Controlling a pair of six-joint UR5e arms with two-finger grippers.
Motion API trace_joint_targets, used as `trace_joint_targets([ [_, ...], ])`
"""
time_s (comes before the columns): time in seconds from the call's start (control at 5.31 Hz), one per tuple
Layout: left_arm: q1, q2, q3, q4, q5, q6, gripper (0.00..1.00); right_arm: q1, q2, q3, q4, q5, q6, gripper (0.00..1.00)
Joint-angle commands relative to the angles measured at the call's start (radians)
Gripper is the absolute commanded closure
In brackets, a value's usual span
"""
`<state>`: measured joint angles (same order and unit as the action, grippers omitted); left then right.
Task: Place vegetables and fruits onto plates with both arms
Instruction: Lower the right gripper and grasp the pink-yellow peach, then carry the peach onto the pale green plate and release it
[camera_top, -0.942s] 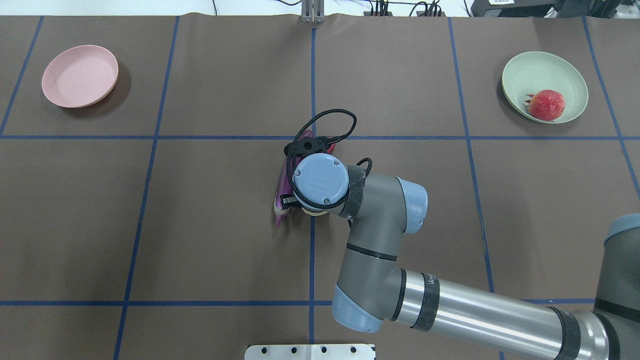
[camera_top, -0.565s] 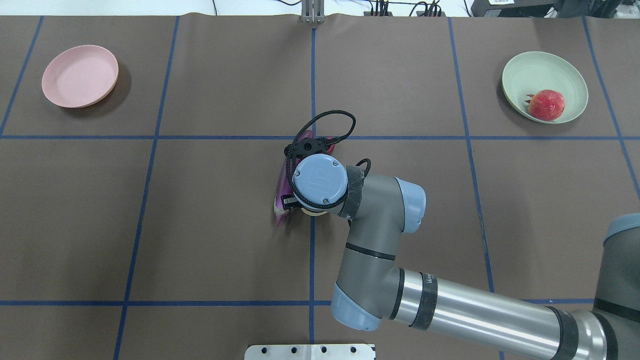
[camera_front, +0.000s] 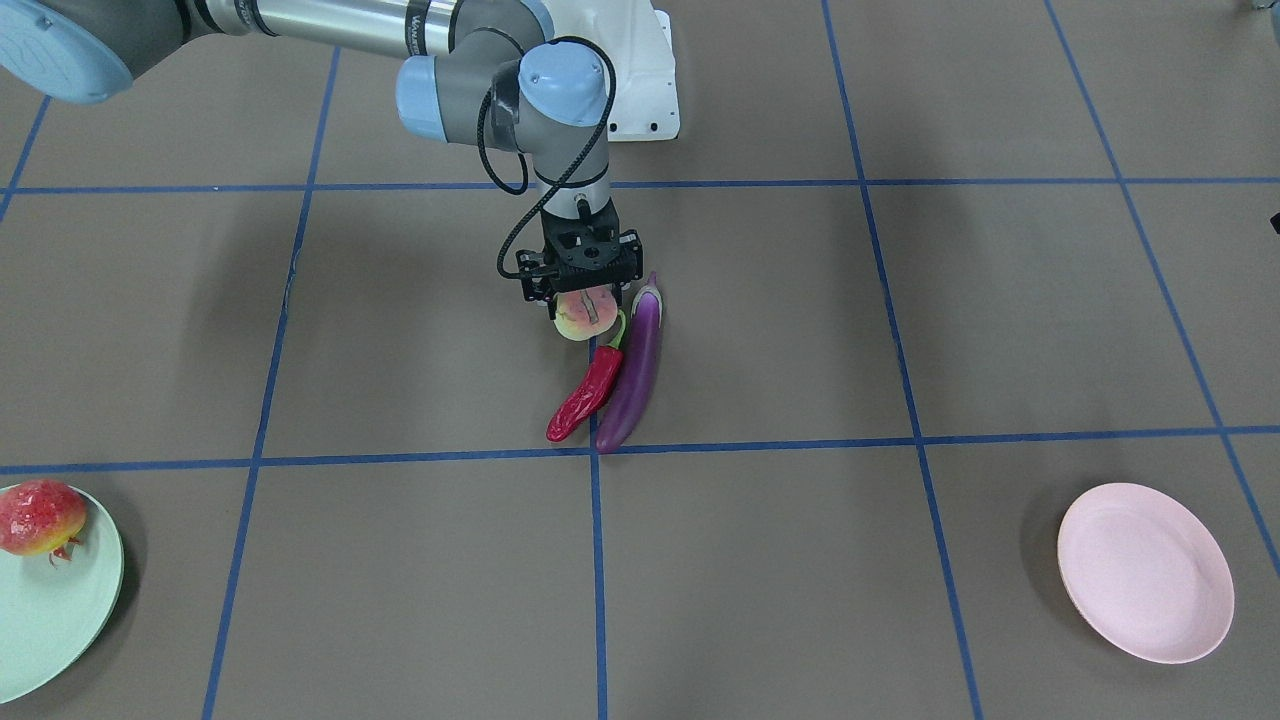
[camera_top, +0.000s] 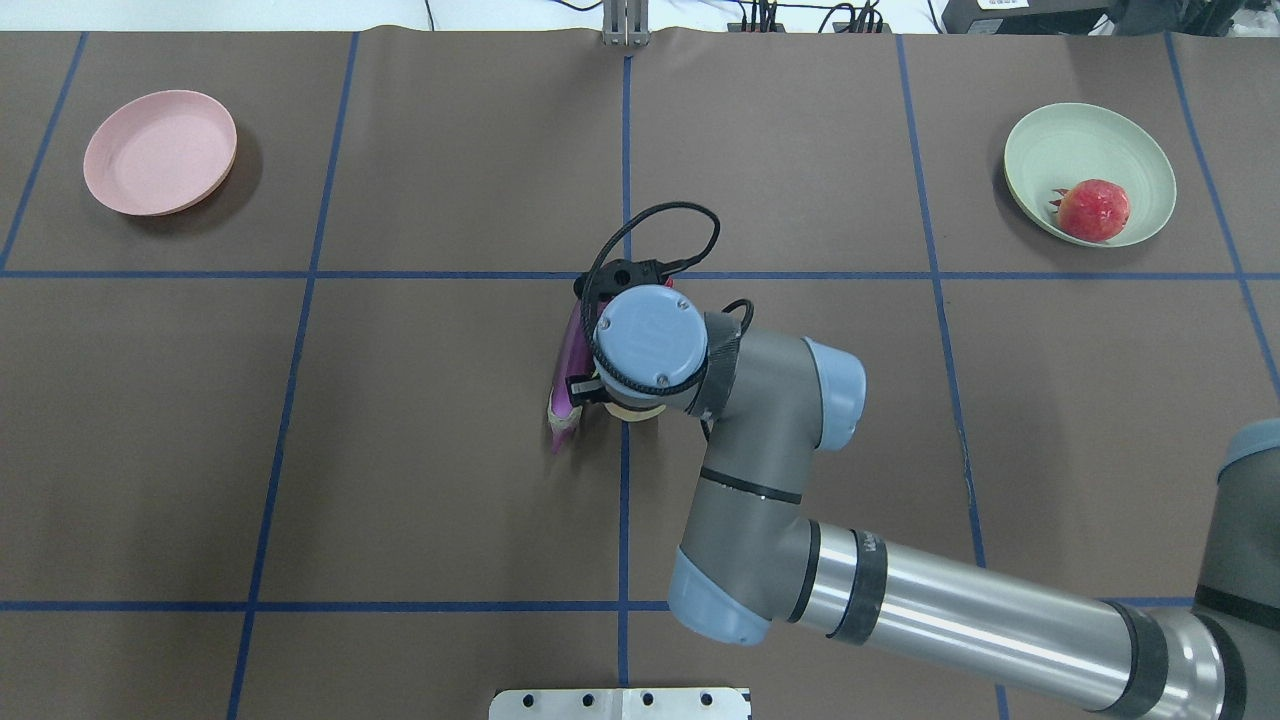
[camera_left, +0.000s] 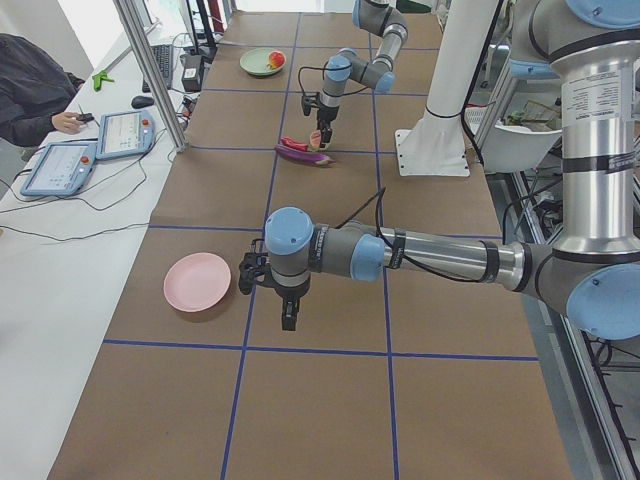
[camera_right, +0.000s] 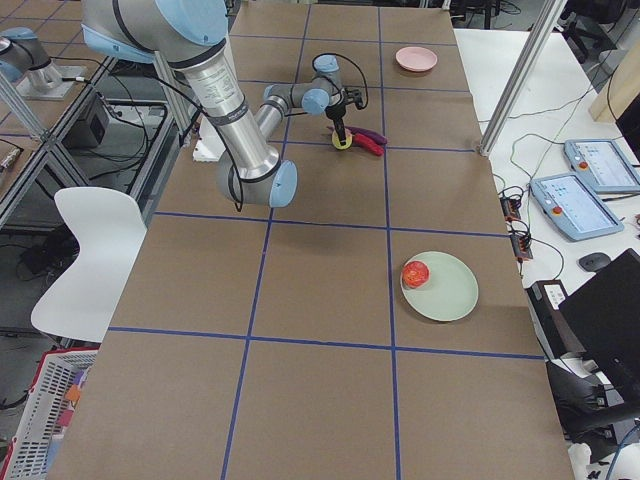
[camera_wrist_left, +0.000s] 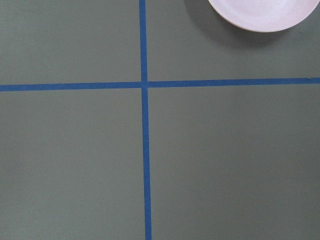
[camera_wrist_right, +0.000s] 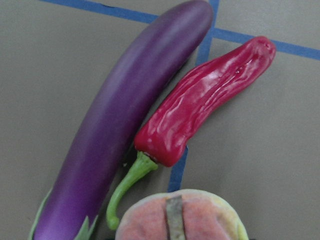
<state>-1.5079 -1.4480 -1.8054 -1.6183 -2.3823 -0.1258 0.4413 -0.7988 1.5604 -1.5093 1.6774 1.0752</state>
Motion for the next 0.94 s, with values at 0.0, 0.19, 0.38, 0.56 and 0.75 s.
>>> trace_joint_targets([
  [0.0, 0.0, 0.0, 0.0, -0.002, 0.0, 0.0, 0.0, 0.177, -0.052, 0.035, -0.026, 0.102, -0.155, 1.0],
  [0.19, 0.0, 0.0, -0.002, -0.002, 0.0, 0.0, 0.0, 0.263, -0.122, 0.027, 0.031, 0.114, -0.241, 1.0],
  [0.38, 0.0, -0.002, -0.002, -0.002, 0.0, 0.0, 0.0, 0.41, -0.195, -0.027, 0.132, 0.256, -0.382, 1.0],
  [0.56, 0.0, -0.003, -0.002, -0.002, 0.0, 0.0, 0.0, 0.566, -0.216, -0.168, 0.243, 0.401, -0.584, 1.0],
  [0.75, 0.0, -0.002, -0.002, -0.002, 0.0, 0.0, 0.0, 0.644, -0.22, -0.377, 0.402, 0.442, -0.694, 1.0],
])
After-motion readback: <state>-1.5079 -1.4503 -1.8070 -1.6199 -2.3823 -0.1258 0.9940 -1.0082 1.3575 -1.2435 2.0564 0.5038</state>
